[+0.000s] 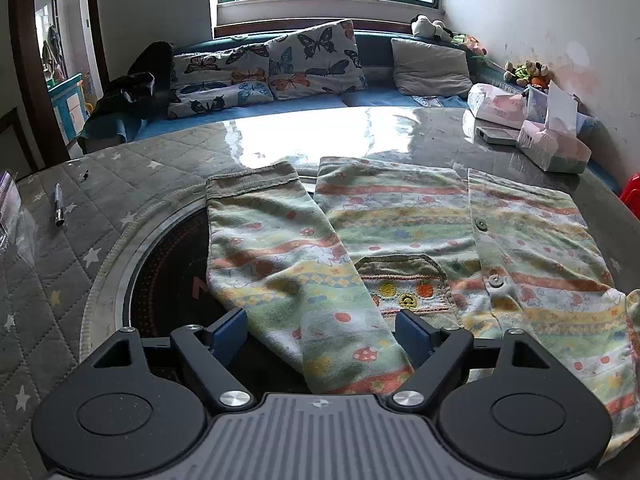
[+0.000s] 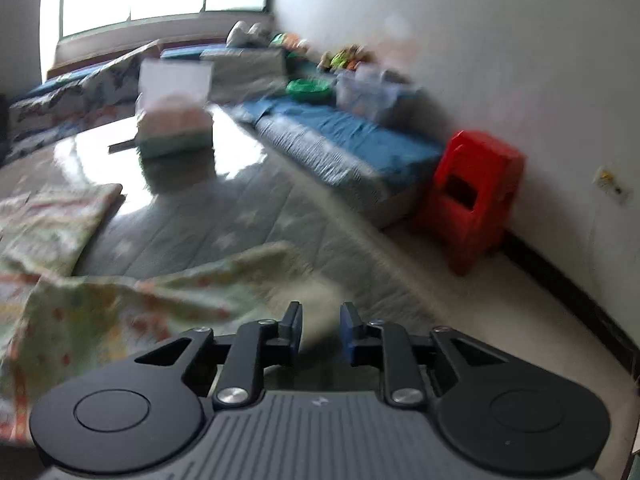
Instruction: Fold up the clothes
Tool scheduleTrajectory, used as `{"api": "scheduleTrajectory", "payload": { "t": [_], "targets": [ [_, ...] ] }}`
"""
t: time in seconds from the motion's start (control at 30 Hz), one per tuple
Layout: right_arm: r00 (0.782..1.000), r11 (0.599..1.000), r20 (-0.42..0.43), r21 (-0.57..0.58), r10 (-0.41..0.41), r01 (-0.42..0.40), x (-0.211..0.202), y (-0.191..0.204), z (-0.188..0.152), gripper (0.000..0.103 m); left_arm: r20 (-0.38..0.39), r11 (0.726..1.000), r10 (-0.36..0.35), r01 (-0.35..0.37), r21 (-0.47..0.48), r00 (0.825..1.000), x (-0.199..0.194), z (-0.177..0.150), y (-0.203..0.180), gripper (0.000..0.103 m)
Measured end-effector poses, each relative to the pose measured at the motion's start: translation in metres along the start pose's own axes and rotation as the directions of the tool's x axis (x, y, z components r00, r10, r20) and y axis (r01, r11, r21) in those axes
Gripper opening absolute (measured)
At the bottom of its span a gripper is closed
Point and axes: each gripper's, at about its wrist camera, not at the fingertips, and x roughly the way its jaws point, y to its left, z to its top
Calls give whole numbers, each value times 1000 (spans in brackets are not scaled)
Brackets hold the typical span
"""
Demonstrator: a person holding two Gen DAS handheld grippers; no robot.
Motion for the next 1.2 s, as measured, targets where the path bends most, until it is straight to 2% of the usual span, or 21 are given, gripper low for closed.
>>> {"api": "scheduleTrajectory", "payload": {
  "t": [0.1, 0.23, 0.3, 0.43, 0.7, 0.87, 1.13, 1.2],
  "targets": [
    [998, 999, 29, -5, 52, -52, -4, 3, 3, 34, 3, 1000, 9, -9, 1, 1000, 2, 5, 0, 85],
    [985, 985, -8, -34, 172, -172, 15, 30, 7, 35, 12, 1000, 30, -30, -5, 999, 7, 15, 0, 85],
    [980, 979, -33, -36, 199, -200, 26, 40, 6, 35, 17, 999, 42, -42, -10, 999, 11, 23, 1, 85],
    [976, 977, -51, -20, 213, -214, 37, 47, 1, 40, 20, 998, 58, -58, -29, 998, 24, 41, 5, 84],
    [971, 972, -45, -10, 233, -234, 37, 43, 1, 50, 5, 991, 116, -116, -72, 993, 81, 78, 14, 83],
    [970, 971, -45, -6, 240, -240, 39, 44, 1, 54, -9, 980, 135, -135, -144, 991, 109, 98, 27, 80],
    [968, 968, -43, 0, 249, -249, 39, 43, 0, 57, -22, 980, 173, -174, -101, 985, 139, 111, 21, 76],
    [967, 968, -42, 1, 250, -251, 39, 43, 0, 57, -40, 977, 186, -190, -97, 982, 146, 110, 21, 71]
  ]
}}
